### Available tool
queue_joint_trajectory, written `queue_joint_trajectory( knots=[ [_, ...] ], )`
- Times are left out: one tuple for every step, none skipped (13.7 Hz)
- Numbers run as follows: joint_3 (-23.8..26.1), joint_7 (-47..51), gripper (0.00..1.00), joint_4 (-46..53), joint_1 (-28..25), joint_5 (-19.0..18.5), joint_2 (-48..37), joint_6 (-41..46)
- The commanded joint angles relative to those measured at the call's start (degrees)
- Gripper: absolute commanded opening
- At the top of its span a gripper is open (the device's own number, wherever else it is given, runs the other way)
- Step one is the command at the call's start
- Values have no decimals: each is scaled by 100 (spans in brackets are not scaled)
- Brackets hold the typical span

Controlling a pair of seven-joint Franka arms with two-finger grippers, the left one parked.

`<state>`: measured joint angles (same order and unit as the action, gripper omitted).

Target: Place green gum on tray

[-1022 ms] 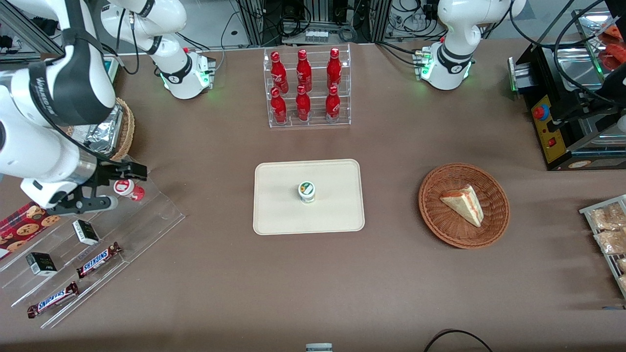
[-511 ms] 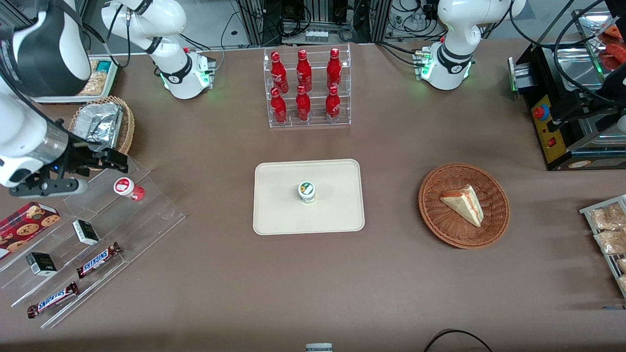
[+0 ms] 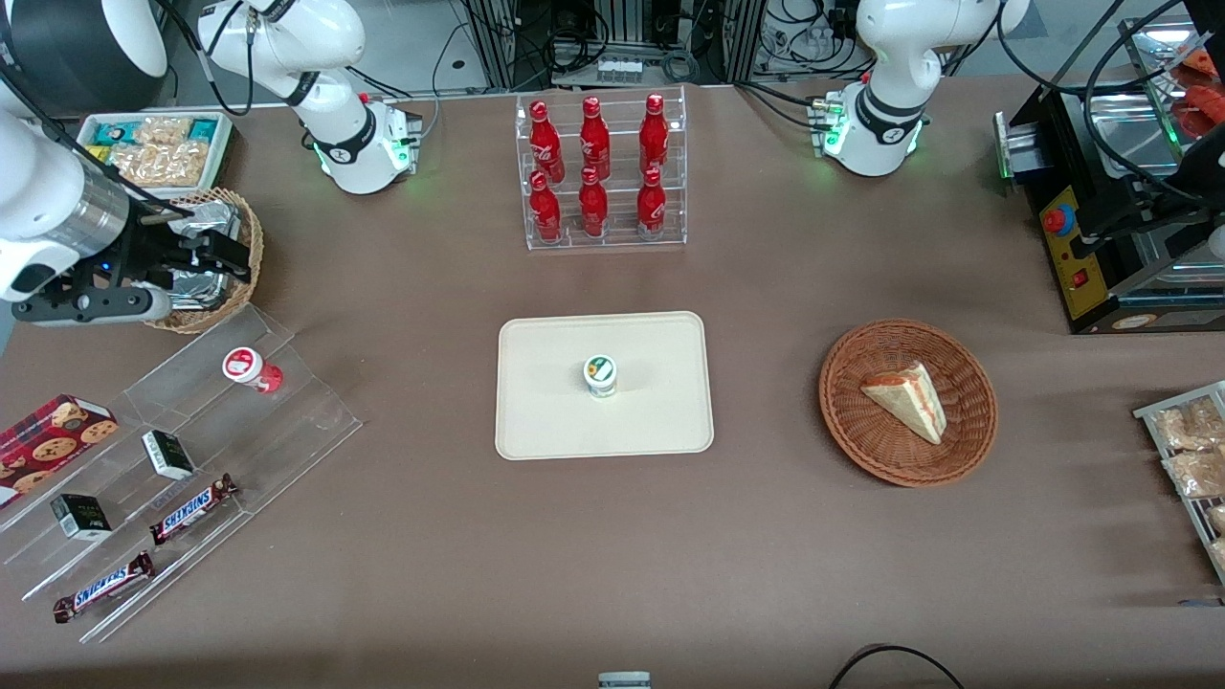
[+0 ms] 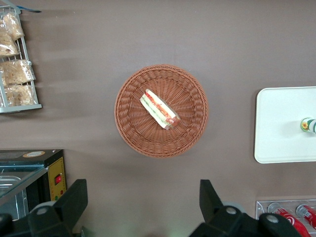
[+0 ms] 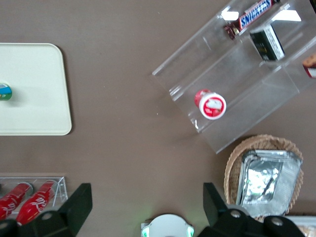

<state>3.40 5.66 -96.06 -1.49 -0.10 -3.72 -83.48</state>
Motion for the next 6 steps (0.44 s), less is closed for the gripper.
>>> queue_joint_trajectory(
  knots=[
    [-207,190,100,-106,-97,125,-199,130],
    [-312,147,100,-106,-97,125,-217,130],
    [-383,120,100,-106,-88,125,-217,139],
    [-384,137,100,-106,-54,116,-226,148],
    [-384,129,100,-106,-44,90,-226,148],
    [-392,120,100,-97,-36,63,-226,148]
  ],
)
